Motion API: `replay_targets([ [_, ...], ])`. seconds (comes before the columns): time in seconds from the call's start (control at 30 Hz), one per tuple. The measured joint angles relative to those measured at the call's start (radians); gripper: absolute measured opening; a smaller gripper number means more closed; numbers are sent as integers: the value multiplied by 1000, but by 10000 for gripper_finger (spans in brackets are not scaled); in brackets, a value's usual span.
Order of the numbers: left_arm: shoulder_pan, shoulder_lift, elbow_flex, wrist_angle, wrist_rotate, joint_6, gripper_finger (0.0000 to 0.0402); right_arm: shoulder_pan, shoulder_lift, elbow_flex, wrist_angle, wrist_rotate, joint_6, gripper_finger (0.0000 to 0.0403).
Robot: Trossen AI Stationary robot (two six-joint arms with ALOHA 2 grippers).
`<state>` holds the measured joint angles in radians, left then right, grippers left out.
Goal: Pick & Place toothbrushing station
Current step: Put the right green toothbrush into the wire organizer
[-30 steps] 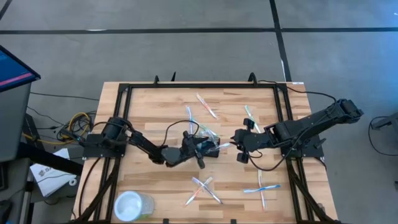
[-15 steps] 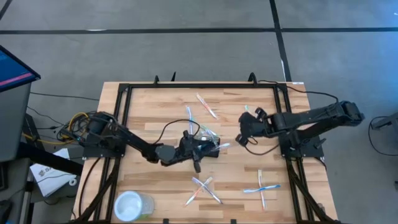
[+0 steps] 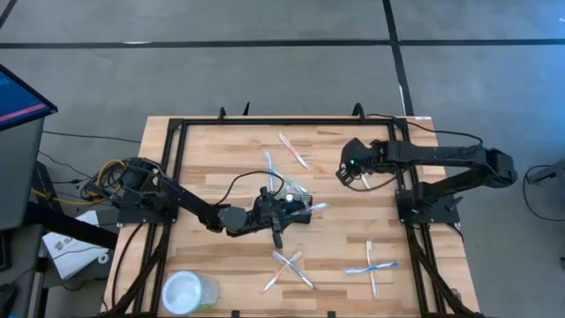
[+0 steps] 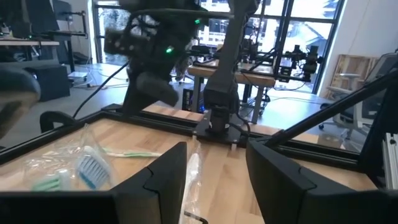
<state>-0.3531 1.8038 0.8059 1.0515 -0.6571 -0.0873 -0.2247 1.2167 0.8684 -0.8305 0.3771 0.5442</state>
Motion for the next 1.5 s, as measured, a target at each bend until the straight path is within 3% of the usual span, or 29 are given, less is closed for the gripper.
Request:
replay_targets([
  [0.2, 0, 0, 0, 2, 0, 0, 159, -132, 0, -91, 67, -129, -23, 69],
  [0.53, 0, 0, 0, 2, 13, 0, 159, -286, 0, -173, 181, -234, -91, 69],
  [0.93, 0, 0, 0, 2, 27, 0, 159, -355, 24, -183, 192, -253, -103, 76],
  [1.5, 0, 1, -1, 2, 67, -7, 159, -450, 303, -181, 314, -245, -163, 123],
])
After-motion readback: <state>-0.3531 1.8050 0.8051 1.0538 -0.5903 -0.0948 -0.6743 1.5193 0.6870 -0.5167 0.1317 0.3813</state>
